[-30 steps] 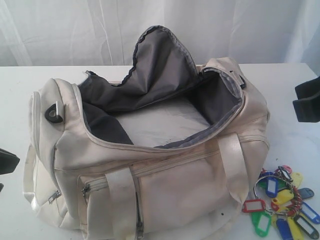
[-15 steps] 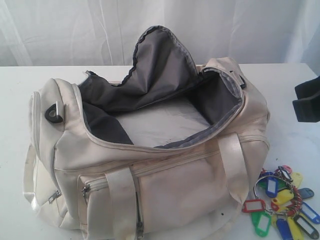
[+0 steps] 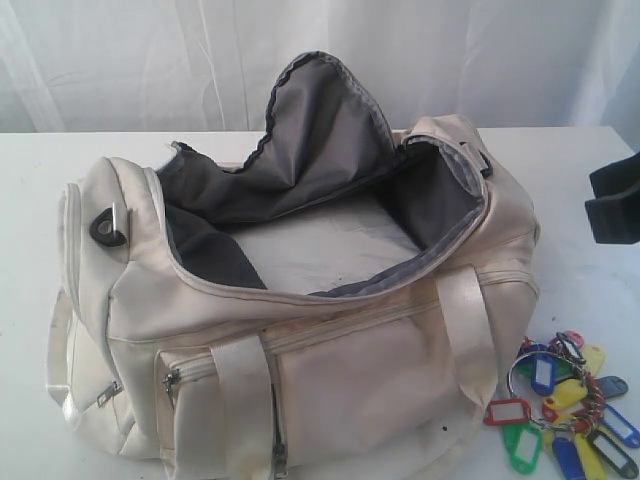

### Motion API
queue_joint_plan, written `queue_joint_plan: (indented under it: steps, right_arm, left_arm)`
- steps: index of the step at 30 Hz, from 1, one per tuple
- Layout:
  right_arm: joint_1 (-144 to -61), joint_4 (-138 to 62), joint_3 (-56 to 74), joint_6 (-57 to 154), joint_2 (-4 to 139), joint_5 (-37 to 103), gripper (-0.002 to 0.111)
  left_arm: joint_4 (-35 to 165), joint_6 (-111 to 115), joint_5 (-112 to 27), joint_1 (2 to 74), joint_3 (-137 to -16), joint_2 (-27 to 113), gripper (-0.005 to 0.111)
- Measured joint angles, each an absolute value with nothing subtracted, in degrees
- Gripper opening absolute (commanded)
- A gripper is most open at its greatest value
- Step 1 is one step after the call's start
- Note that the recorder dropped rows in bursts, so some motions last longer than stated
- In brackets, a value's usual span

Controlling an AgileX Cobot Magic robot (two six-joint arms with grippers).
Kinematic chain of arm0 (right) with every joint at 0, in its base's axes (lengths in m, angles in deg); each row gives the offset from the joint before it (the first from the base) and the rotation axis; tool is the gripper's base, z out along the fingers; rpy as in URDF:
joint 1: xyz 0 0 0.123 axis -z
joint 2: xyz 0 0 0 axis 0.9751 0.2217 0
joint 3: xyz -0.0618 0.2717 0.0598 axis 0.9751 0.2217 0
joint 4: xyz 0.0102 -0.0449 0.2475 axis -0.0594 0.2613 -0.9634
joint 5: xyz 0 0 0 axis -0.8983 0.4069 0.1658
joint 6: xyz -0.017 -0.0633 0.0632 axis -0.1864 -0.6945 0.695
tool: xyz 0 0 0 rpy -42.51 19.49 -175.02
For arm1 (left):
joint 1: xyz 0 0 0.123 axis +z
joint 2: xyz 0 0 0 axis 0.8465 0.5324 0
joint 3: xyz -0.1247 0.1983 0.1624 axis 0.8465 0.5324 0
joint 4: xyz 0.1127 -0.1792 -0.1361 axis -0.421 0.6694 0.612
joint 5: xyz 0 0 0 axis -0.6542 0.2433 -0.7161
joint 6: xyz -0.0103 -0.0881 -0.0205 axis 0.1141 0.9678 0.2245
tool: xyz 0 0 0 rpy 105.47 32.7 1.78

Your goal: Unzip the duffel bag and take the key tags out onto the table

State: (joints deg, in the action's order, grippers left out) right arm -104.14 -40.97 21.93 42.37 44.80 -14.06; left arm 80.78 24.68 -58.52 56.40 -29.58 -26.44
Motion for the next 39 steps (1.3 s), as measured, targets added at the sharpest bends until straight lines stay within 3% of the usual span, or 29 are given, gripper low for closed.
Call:
queue_joint_plan:
  steps: [13,39]
  right_arm:
    - [-104.14,-40.97,21.93,42.37,44.80,-14.06,0.000]
    - [-104.14,-40.97,21.93,42.37,44.80,-14.06,0.000]
  left_arm:
    - [70.88,22.84,-51.78,56.29,-16.13,-26.75,0.000]
    - [69.57,14.32,-55.60,54.44,-16.01,-26.75,0.000]
